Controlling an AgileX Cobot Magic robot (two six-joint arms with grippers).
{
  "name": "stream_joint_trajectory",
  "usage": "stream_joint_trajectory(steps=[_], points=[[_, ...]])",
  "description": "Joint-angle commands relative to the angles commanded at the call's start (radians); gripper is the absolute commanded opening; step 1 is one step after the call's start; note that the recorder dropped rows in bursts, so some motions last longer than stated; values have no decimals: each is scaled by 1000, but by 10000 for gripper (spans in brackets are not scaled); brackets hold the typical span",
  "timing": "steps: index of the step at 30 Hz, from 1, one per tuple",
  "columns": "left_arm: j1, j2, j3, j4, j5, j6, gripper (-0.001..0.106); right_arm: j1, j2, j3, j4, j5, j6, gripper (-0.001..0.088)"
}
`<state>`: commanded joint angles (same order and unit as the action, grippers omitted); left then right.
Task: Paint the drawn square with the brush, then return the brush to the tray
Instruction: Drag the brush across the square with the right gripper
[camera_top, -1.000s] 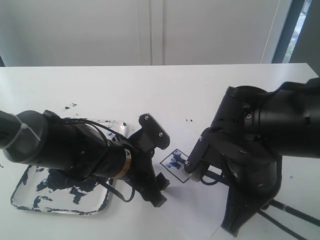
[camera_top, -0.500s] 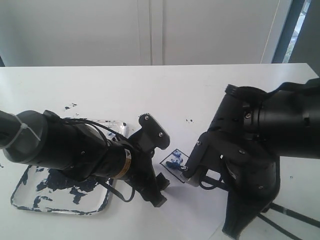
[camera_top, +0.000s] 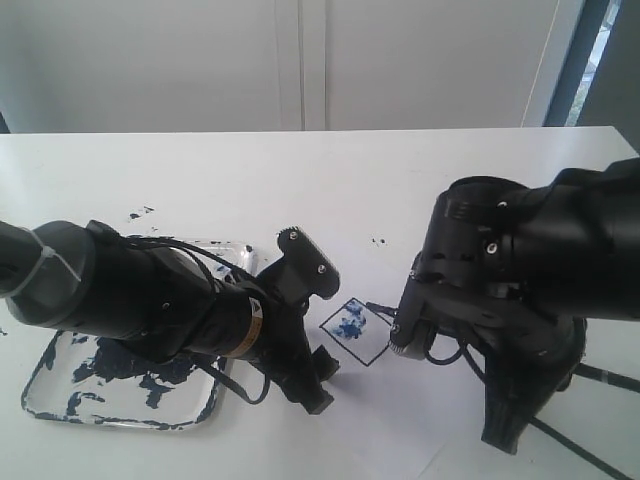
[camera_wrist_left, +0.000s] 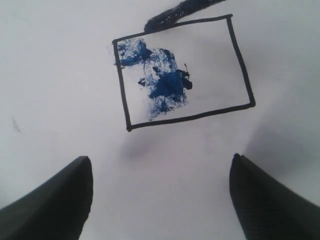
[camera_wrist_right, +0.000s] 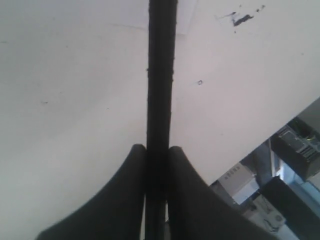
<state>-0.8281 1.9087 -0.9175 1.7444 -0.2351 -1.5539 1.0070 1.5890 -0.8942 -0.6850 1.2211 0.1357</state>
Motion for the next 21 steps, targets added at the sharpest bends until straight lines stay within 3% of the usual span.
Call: stream_joint_trajectory(steps=[7, 21], points=[[0, -2, 0, 0, 0, -2, 779, 83, 54, 0, -100, 0, 5, 0], [0, -2, 0, 0, -2, -17, 779, 90, 191, 0, -192, 0, 104, 0]])
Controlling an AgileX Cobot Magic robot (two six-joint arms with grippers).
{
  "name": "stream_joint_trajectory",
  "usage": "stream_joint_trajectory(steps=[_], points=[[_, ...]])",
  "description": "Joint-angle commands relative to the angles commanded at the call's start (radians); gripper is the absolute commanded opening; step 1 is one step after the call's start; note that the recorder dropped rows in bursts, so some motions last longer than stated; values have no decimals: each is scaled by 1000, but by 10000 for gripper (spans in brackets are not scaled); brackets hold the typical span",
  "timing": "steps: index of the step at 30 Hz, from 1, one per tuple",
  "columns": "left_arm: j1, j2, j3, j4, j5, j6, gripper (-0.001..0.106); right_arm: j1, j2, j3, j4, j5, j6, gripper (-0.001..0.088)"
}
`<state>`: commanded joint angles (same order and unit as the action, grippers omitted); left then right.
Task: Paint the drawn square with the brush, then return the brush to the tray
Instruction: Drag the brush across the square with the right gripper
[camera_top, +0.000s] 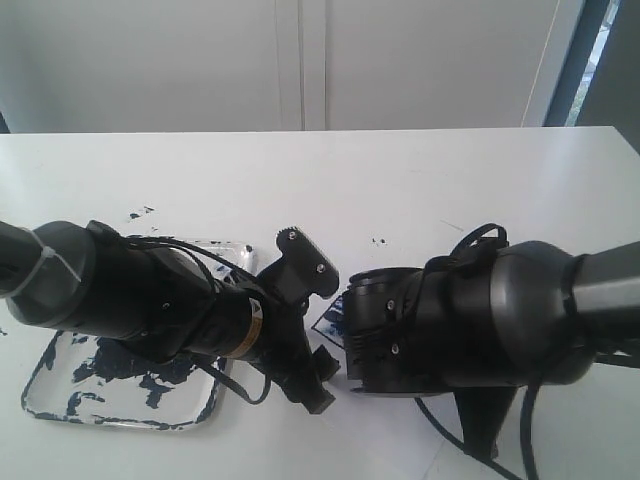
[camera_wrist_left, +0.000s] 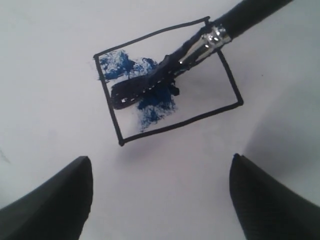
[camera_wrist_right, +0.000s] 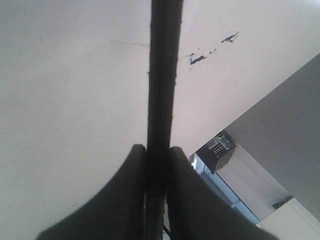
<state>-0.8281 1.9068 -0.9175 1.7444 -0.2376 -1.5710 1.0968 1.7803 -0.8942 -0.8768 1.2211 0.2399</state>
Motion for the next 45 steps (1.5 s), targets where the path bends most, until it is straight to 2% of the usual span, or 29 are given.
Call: stream_joint_trajectory(steps=[8, 17, 24, 29, 37, 45], points=[[0, 0, 0, 0, -5, -2, 779, -4, 31, 0, -30, 0, 42, 0], [0, 0, 0, 0, -5, -2, 779, -72, 44, 0, -47, 0, 81, 0], [0, 0, 0, 0, -7, -2, 779, -74, 44, 0, -21, 0, 72, 0], [0, 0, 0, 0, -6, -4, 779, -60, 44, 0, 44, 0, 24, 0], [0, 0, 0, 0, -5, -4, 779, 7, 42, 0, 119, 0, -12, 0], [0, 0, 0, 0, -6, -11, 779, 7, 42, 0, 91, 0, 2, 0]])
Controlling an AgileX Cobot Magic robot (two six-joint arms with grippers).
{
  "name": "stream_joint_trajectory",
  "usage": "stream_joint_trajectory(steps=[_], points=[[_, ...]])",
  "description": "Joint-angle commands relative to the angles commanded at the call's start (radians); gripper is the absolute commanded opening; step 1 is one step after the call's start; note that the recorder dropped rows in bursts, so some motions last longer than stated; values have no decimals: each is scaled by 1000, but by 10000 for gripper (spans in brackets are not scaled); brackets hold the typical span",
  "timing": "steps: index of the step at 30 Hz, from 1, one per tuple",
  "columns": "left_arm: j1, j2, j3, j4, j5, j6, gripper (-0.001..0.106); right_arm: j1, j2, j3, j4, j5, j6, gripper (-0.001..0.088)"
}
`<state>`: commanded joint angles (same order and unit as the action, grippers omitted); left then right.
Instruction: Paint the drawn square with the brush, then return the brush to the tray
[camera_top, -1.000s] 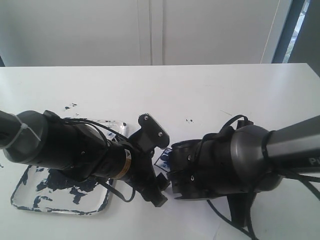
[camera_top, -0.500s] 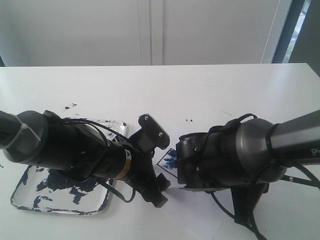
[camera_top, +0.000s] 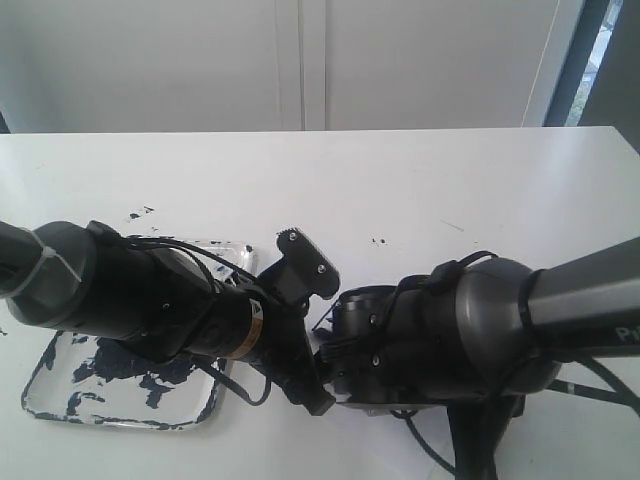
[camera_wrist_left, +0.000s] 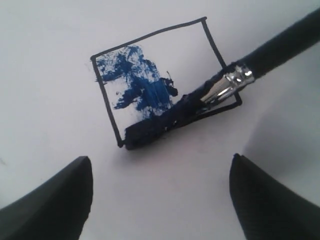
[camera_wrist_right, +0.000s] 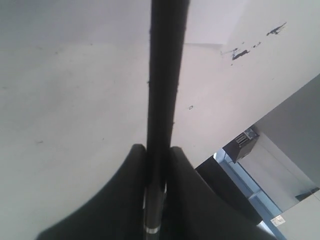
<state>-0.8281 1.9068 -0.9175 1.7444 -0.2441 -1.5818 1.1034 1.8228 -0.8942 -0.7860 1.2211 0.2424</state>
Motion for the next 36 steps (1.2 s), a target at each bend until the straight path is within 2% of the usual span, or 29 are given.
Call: stream_joint_trajectory(steps=[9, 11, 16, 22, 24, 32, 36], points=[[0, 0, 0, 0, -15, -11, 779, -107, 4, 0, -81, 0, 51, 0], [0, 0, 0, 0, -15, -11, 779, -109, 4, 0, -81, 0, 51, 0], [0, 0, 0, 0, -11, -11, 779, -96, 4, 0, 8, 0, -4, 0], [0, 0, 0, 0, -11, -11, 779, -16, 4, 0, 36, 0, -4, 0], [0, 0, 0, 0, -11, -11, 779, -16, 4, 0, 29, 0, -4, 0], [0, 0, 0, 0, -24, -13, 779, -103, 73, 0, -101, 0, 84, 0], [0, 0, 0, 0, -24, -13, 779, -107, 86, 0, -128, 0, 124, 0]])
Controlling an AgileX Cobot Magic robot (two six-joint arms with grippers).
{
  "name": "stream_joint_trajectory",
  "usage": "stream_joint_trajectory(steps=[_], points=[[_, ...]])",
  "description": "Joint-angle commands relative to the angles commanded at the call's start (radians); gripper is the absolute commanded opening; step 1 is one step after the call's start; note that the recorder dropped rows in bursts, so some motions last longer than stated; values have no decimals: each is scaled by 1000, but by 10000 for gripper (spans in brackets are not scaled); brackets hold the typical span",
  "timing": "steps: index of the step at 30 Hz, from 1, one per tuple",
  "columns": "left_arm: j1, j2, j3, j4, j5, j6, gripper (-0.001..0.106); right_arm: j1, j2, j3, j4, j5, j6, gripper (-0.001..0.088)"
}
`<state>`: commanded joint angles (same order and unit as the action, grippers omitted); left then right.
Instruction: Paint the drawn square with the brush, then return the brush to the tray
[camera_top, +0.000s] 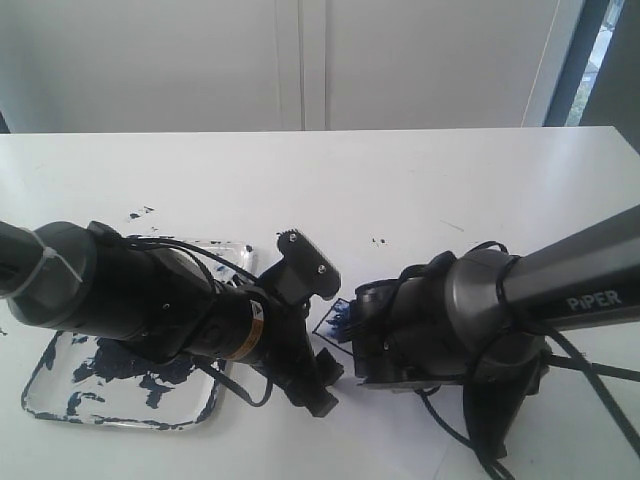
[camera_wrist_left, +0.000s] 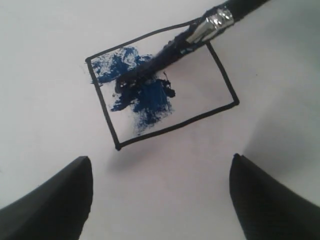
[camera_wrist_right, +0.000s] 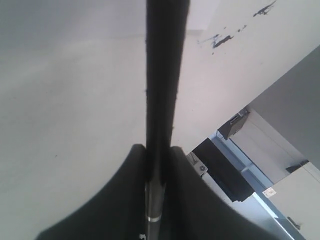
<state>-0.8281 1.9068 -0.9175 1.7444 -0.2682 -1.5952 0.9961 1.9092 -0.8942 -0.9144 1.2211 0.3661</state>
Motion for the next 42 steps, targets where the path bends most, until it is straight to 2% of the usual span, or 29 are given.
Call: stream_joint_trajectory(steps=[5, 8, 17, 21, 25, 32, 35, 38, 42], points=[[0, 0, 0, 0, 0, 0, 779, -2, 0, 0, 1, 0, 0, 0], [0, 0, 0, 0, 0, -2, 779, 2, 0, 0, 51, 0, -51, 0], [0, 0, 0, 0, 2, -1, 779, 71, -5, 0, 158, 0, -97, 0], [0, 0, 0, 0, 4, -1, 779, 78, -5, 0, 151, 0, -95, 0], [0, 0, 0, 0, 4, -1, 779, 50, -3, 0, 122, 0, -87, 0], [0, 0, 0, 0, 4, -1, 779, -60, -1, 0, 88, 0, -64, 0], [0, 0, 0, 0, 4, -1, 779, -84, -1, 0, 85, 0, -61, 0], [0, 0, 0, 0, 4, -1, 779, -83, -1, 0, 105, 0, -50, 0], [0, 0, 0, 0, 4, -1, 779, -42, -1, 0, 142, 0, -59, 0]])
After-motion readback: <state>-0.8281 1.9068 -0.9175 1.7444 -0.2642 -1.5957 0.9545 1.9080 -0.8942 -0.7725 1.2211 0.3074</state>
